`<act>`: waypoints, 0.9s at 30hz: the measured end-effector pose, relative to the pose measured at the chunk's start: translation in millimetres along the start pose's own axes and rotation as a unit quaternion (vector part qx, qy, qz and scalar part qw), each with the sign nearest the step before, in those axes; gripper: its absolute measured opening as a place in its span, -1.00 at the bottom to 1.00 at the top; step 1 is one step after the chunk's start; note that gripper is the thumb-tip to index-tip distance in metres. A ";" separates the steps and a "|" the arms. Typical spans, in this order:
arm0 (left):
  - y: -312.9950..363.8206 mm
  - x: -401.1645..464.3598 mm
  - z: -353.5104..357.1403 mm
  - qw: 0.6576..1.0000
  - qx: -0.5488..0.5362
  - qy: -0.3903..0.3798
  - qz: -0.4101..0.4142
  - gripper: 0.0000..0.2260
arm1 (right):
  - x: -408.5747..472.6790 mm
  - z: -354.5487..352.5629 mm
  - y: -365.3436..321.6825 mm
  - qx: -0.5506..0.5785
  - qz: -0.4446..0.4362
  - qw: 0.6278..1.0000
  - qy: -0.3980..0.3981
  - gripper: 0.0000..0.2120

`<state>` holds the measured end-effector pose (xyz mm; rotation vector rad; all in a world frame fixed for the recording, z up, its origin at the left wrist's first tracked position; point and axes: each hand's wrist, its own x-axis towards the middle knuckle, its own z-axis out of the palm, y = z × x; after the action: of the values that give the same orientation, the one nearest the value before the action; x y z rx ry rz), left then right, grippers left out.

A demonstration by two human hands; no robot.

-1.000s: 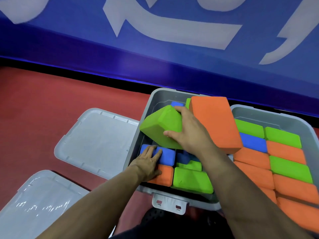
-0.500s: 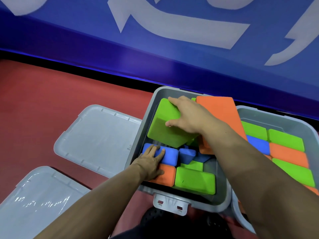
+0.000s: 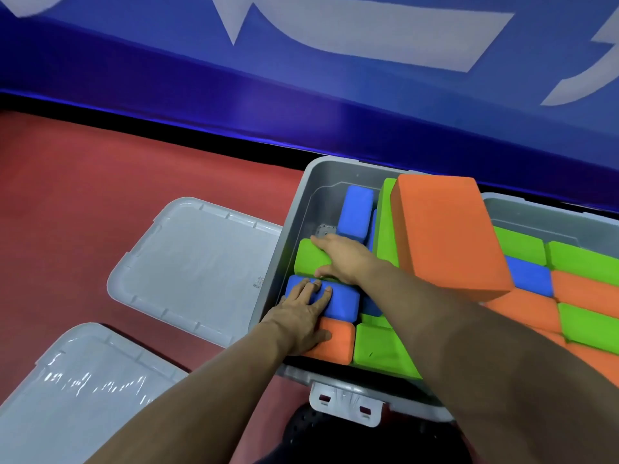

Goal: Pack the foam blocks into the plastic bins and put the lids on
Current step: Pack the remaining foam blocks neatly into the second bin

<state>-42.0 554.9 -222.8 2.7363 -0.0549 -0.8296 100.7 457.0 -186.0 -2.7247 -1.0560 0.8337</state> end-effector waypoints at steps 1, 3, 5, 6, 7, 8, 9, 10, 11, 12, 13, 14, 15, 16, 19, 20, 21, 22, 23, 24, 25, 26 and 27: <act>-0.4 0.5 0.2 1.000 -0.003 0.000 0.000 -0.22 | 6.1 9.7 2.6 0.009 0.001 1.000 -0.005 -0.19; -0.9 1.9 0.8 1.000 -0.007 0.001 0.000 -0.21 | 15.2 23.8 7.4 0.035 0.002 0.999 -0.006 -0.24; -1.4 3.8 0.7 1.000 -0.009 0.005 0.003 -0.21 | 21.5 30.1 15.0 0.067 -0.007 0.998 -0.005 -0.27; -2.2 5.0 0.3 1.000 -0.008 0.008 0.004 -0.21 | 23.4 31.3 18.8 0.081 -0.016 0.997 -0.003 -0.28; -3.2 6.2 0.3 1.000 -0.006 0.009 0.005 -0.21 | 24.6 32.2 21.7 0.093 -0.024 0.995 0.000 -0.31; -4.0 7.6 0.5 1.000 -0.004 0.009 0.005 -0.20 | 25.1 32.7 23.8 0.102 -0.027 0.994 0.001 -0.35; -4.3 8.9 1.0 1.000 -0.004 0.008 0.006 -0.20 | 25.5 33.5 24.7 0.113 -0.027 0.993 0.000 -0.39; -4.2 9.9 1.8 1.000 -0.003 0.006 0.006 -0.20 | 24.2 33.5 23.7 0.124 -0.021 0.992 -0.002 -0.43; -3.9 10.9 2.2 1.000 -0.003 0.004 0.006 -0.19 | 23.3 33.0 21.2 0.137 -0.013 0.990 -0.002 -0.45; -3.4 11.1 1.8 1.000 -0.002 0.004 0.008 -0.19 | 20.0 29.7 16.3 0.157 -0.005 0.988 0.004 -0.46; -3.4 11.1 1.0 1.000 -0.002 0.004 0.009 -0.19 | 16.0 24.7 10.2 0.190 0.006 0.981 0.022 -0.46; -3.4 10.9 -0.2 1.000 -0.004 0.004 0.011 -0.19 | 8.8 17.7 2.9 0.225 0.018 0.973 0.054 -0.46; -3.3 10.8 -1.3 1.000 -0.008 0.001 0.011 -0.19 | -1.4 9.7 -4.0 0.257 0.027 0.962 0.093 -0.47; -2.8 9.6 -3.1 1.000 -0.014 -0.003 0.009 -0.20 | -15.6 0.5 -10.1 0.282 0.028 0.950 0.128 -0.47; 3.1 0.2 -12.8 0.999 -0.043 -0.020 -0.017 -0.23 | -73.4 -24.4 -20.2 0.289 0.004 0.938 0.192 -0.47; 7.5 -2.9 -18.6 0.998 -0.053 -0.021 -0.031 -0.25 | -95.0 -31.3 -17.8 0.277 0.005 0.938 0.206 -0.46; 14.6 -7.2 -26.4 0.996 -0.071 -0.011 -0.042 -0.27 | -115.4 -37.1 -12.0 0.273 0.015 0.937 0.220 -0.45; 22.8 -9.7 -35.3 0.993 -0.103 0.013 -0.047 -0.28 | -135.4 -43.2 -4.9 0.272 0.030 0.934 0.230 -0.44; 33.5 -12.7 -46.3 0.987 -0.147 0.038 -0.051 -0.29 | -153.4 -47.5 3.3 0.274 0.050 0.931 0.236 -0.44; 45.8 -15.6 -57.9 0.974 -0.208 0.064 -0.054 -0.30 | -169.4 -48.8 11.6 0.274 0.073 0.930 0.233 -0.43; 59.9 -19.0 -69.9 0.954 -0.281 0.089 -0.061 -0.31 | -183.0 -48.0 18.8 0.270 0.095 0.931 0.225 -0.41; 73.9 -21.0 -79.4 0.929 -0.347 0.111 -0.070 -0.33 | -194.9 -46.1 24.6 0.264 0.118 0.934 0.209 -0.40; 89.7 -23.8 -88.6 0.905 -0.399 0.126 -0.078 -0.34 | -204.2 -42.9 29.5 0.261 0.141 0.935 0.192 -0.38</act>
<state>-9.2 494.2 -114.6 2.0428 0.4590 -0.3884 16.5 306.2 -65.3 -2.4466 -0.3082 0.4806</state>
